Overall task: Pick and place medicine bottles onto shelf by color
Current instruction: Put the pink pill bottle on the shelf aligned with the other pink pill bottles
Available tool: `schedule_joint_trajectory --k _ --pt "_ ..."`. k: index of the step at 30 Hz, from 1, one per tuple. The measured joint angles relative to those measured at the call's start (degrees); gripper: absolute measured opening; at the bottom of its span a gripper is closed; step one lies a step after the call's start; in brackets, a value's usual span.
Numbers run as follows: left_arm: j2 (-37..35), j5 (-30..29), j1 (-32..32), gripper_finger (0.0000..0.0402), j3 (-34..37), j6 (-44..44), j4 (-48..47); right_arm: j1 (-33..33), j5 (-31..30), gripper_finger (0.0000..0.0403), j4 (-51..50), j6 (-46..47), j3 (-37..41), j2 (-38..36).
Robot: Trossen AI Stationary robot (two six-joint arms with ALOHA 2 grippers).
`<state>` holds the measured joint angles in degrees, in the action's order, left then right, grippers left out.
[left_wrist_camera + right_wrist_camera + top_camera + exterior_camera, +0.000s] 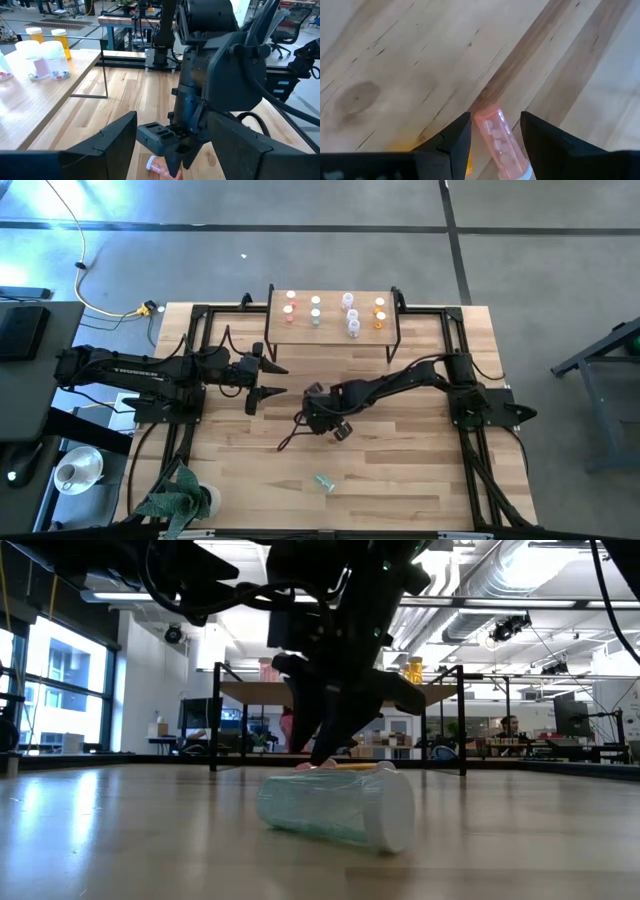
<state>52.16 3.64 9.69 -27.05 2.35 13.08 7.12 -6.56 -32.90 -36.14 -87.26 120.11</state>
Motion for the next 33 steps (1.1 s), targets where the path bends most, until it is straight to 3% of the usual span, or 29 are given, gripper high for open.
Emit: schedule_joint_trajectory --k 23,33 --pt "0.0 0.0 0.02 0.0234 0.0 0.0 -0.06 -1.5 -0.46 0.0161 0.6 -1.64 -0.04 2.93" --pt "0.0 0.0 0.01 0.0234 0.0 0.0 -0.06 -1.47 -0.47 0.0116 -0.06 -2.47 -0.04 2.96"
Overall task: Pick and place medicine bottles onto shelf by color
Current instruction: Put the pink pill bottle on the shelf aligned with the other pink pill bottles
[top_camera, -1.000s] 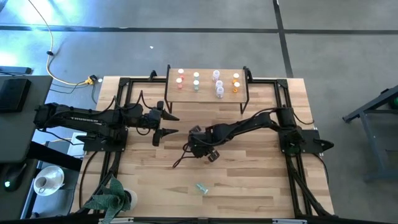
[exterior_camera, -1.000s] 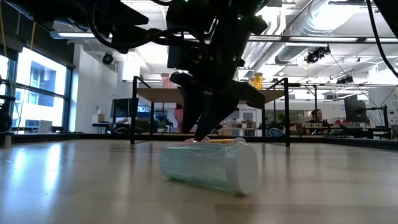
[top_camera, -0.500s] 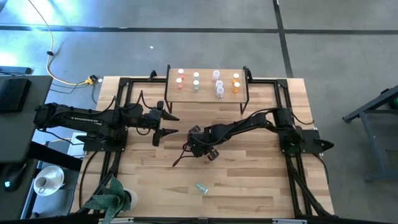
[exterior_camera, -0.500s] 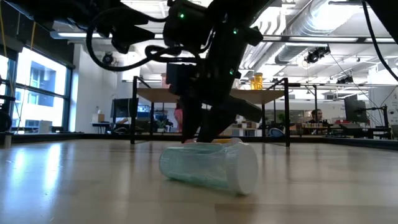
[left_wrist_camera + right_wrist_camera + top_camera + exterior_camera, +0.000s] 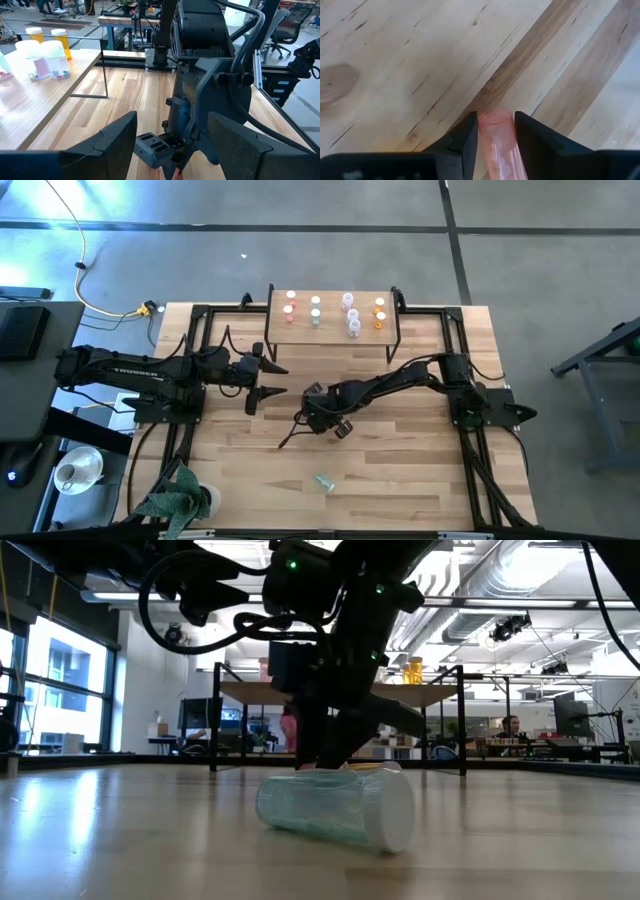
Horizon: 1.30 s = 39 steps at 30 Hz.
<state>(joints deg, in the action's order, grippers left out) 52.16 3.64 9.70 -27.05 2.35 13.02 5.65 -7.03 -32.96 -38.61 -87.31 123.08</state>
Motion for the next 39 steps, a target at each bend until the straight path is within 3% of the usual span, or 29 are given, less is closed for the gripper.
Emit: schedule_joint_trajectory --k 8,15,31,39 --pt "0.0 0.0 0.02 0.0234 0.0 0.0 0.01 -0.03 -2.67 0.0088 0.45 -0.57 -0.91 0.29" --pt "0.0 0.0 0.0 0.0234 0.0 -0.05 -0.39 -0.04 -4.88 0.0082 -2.7 -0.11 -6.44 0.14" --pt "0.0 0.0 -0.01 0.0234 0.0 -3.02 -3.17 0.09 1.39 0.0081 -25.45 5.91 -28.79 -0.03" --pt "0.0 0.0 0.02 0.0234 0.0 -3.04 -3.56 0.09 1.94 0.008 -34.84 11.03 -32.6 -1.39"
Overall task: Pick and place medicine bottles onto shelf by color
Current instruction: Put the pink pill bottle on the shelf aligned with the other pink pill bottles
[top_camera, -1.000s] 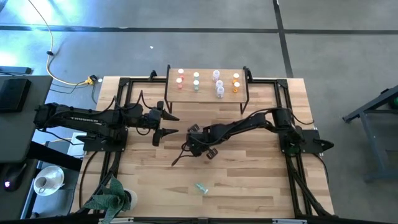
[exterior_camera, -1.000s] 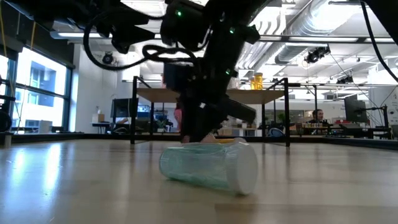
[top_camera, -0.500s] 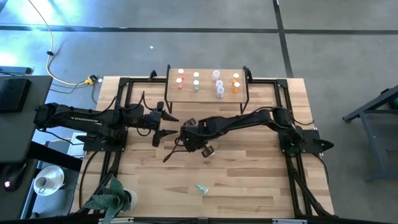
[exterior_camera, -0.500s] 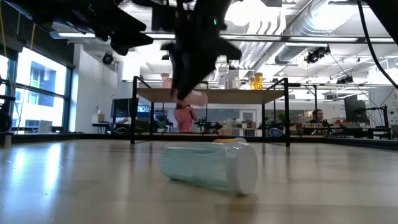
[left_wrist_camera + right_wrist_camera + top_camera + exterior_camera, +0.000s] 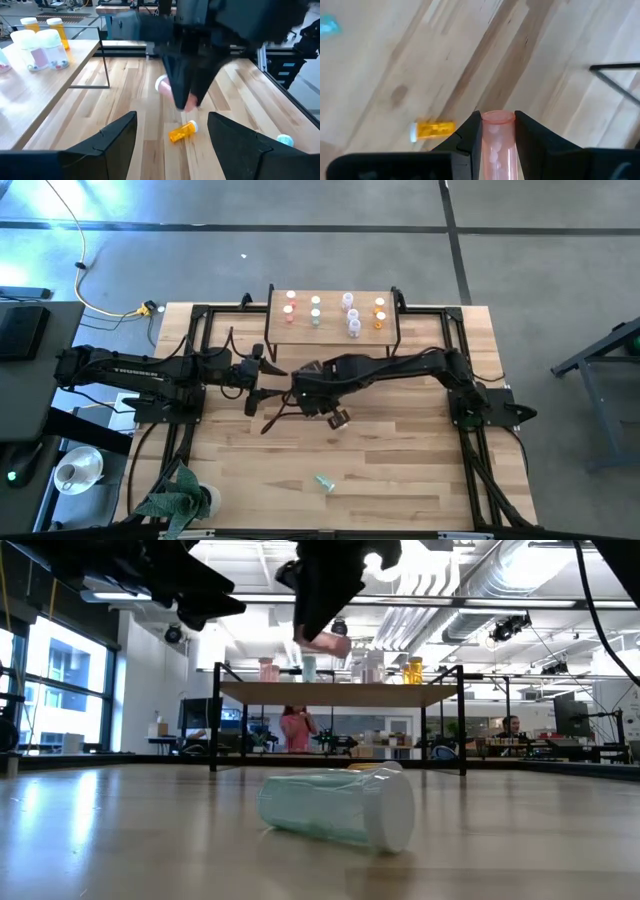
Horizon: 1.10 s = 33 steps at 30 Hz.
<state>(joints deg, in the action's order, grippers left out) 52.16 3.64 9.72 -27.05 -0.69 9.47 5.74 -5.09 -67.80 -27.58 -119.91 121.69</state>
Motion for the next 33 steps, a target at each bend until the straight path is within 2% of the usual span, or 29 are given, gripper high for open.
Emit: schedule_joint_trajectory --k 6,11,15,20,26,33 --pt "0.0 0.02 -0.02 0.0234 0.0 0.0 -0.69 0.11 2.57 0.008 -1.17 3.64 3.33 -3.08" --pt "0.0 0.2 0.0 0.0234 0.0 -0.01 -0.69 0.15 2.7 0.008 1.82 6.18 11.09 -6.14" --pt "0.0 0.21 0.0 0.0234 0.0 -0.02 -0.58 0.15 2.77 0.008 8.85 7.31 19.65 -9.28" --pt "0.0 0.22 0.0 0.0234 0.0 -0.02 -0.6 0.11 5.01 0.008 16.42 13.4 26.95 -12.0" --pt "0.0 0.2 -0.2 0.0234 0.0 -1.15 -0.67 -0.15 10.07 0.0082 25.83 22.51 31.81 -12.93" --pt "0.0 0.18 -3.91 0.0234 0.0 -7.79 -1.73 -2.59 16.6 0.0083 37.81 35.89 33.54 -12.94"
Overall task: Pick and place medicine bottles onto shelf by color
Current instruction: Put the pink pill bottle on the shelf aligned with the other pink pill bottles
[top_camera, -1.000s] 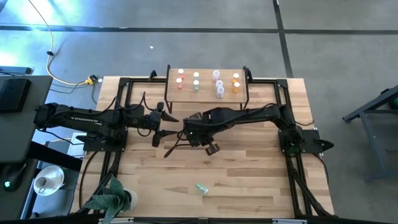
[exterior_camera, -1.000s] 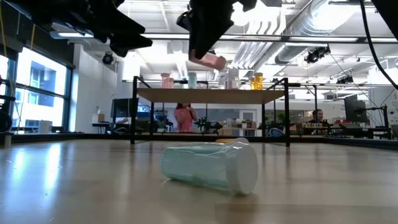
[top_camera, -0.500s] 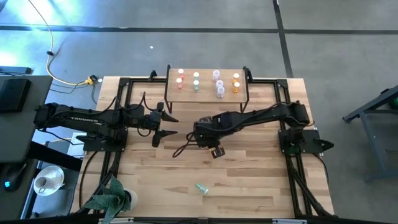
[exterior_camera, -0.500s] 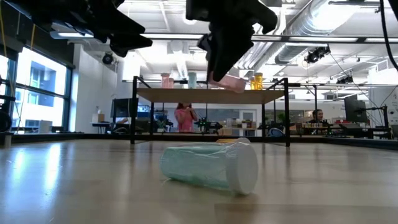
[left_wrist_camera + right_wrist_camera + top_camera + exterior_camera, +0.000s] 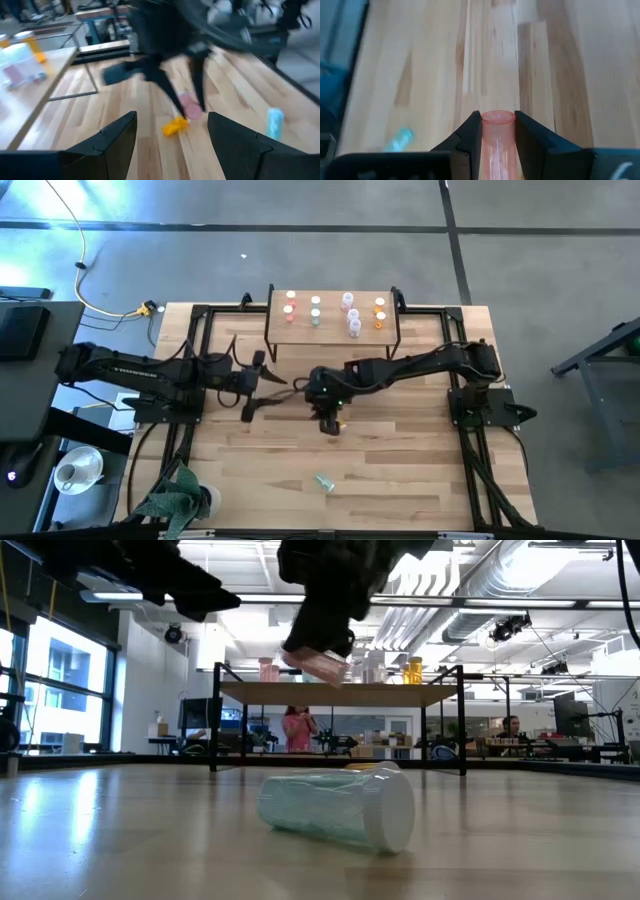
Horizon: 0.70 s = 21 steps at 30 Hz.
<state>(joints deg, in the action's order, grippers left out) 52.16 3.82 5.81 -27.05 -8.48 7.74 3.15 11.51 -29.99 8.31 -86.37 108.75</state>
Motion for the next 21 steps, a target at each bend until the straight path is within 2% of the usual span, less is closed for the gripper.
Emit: schedule_joint_trajectory --k 3,11,16,21 --pt "0.02 -1.83 -2.43 0.0234 0.0 -3.46 -2.15 -1.81 2.95 0.0083 3.89 2.84 0.0 0.0" --pt "0.02 -15.66 -10.62 0.0231 0.0 -9.23 -4.54 -9.04 10.62 0.0084 9.76 14.01 0.0 0.0" --pt "0.41 -22.87 -16.46 0.0223 0.0 -12.7 -4.31 -13.38 16.19 0.0084 12.64 27.0 0.0 0.0" --pt "2.96 -27.13 -21.08 0.0222 -0.02 -17.34 -1.51 -15.46 19.18 0.0084 13.74 39.87 0.0 0.0"
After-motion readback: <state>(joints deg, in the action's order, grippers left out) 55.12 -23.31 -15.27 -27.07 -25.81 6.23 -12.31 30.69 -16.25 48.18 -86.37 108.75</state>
